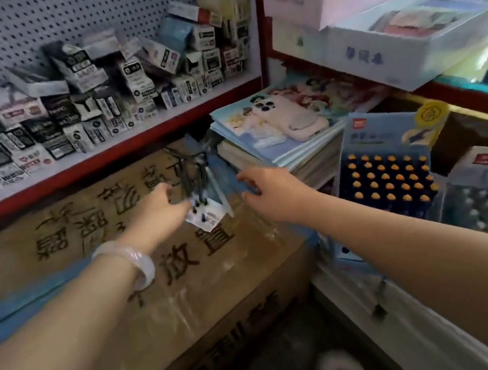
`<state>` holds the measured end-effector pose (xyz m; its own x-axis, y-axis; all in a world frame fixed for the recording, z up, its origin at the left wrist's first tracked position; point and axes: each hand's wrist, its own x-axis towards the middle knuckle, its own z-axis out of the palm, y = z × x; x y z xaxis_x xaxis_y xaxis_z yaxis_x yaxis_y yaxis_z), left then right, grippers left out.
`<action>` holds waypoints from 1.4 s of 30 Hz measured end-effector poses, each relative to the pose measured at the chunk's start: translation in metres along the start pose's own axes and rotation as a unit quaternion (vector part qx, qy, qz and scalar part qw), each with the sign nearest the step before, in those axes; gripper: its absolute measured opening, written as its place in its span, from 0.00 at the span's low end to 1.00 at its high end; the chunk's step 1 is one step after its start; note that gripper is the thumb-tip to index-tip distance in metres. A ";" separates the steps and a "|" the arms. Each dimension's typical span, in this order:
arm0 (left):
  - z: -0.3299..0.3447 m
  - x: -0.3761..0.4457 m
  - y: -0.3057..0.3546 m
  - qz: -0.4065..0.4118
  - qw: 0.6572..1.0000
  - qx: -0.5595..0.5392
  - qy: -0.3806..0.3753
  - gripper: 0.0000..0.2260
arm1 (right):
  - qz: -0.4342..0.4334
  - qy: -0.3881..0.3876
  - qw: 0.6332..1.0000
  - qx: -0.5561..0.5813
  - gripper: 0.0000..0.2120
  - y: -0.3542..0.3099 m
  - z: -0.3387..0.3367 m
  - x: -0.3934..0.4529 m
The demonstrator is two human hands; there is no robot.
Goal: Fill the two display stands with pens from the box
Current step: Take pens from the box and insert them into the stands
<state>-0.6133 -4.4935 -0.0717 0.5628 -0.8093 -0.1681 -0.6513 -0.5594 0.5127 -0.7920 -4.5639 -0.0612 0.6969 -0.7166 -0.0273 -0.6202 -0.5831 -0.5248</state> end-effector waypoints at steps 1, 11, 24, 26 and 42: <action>0.005 0.010 0.005 -0.004 1.000 0.001 0.002 0.24 | 0.007 0.004 1.000 0.008 0.17 0.000 0.003 0.008; 0.037 0.111 0.031 0.029 0.987 0.156 0.001 0.22 | 0.052 0.024 0.995 0.078 0.15 0.015 0.013 0.040; 0.035 0.134 0.020 0.064 0.994 0.071 0.046 0.03 | 0.030 0.041 0.996 0.066 0.15 0.026 0.024 0.045; 0.032 0.128 0.018 0.048 0.996 0.016 0.072 0.05 | 0.036 0.040 0.996 0.072 0.15 0.025 0.024 0.046; 0.043 0.080 0.003 -0.034 0.992 0.118 0.017 0.34 | 0.088 0.003 0.976 0.197 0.18 0.025 0.042 0.048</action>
<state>-0.5924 -4.5678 -0.1202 0.6243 -0.7637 -0.1644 -0.7100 -0.6425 0.2882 -0.7590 -4.5962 -0.1113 0.5889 -0.7957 -0.1417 -0.5425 -0.2592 -0.7991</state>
